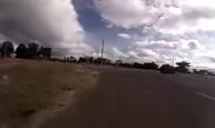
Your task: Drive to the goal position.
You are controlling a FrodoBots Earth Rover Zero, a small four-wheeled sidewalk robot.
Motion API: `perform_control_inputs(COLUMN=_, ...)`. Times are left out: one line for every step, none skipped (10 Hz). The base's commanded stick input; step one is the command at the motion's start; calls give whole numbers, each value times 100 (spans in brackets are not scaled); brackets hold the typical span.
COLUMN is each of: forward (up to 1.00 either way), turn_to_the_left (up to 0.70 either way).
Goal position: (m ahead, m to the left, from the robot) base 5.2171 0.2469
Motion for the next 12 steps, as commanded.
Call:
perform_control_inputs(forward=73, turn_to_the_left=-18)
perform_control_inputs(forward=72, turn_to_the_left=-4)
perform_control_inputs(forward=74, turn_to_the_left=0)
perform_control_inputs(forward=76, turn_to_the_left=0)
perform_control_inputs(forward=75, turn_to_the_left=-14)
perform_control_inputs(forward=73, turn_to_the_left=-29)
perform_control_inputs(forward=73, turn_to_the_left=-14)
perform_control_inputs(forward=73, turn_to_the_left=0)
perform_control_inputs(forward=73, turn_to_the_left=0)
perform_control_inputs(forward=73, turn_to_the_left=0)
perform_control_inputs(forward=73, turn_to_the_left=0)
perform_control_inputs(forward=73, turn_to_the_left=0)
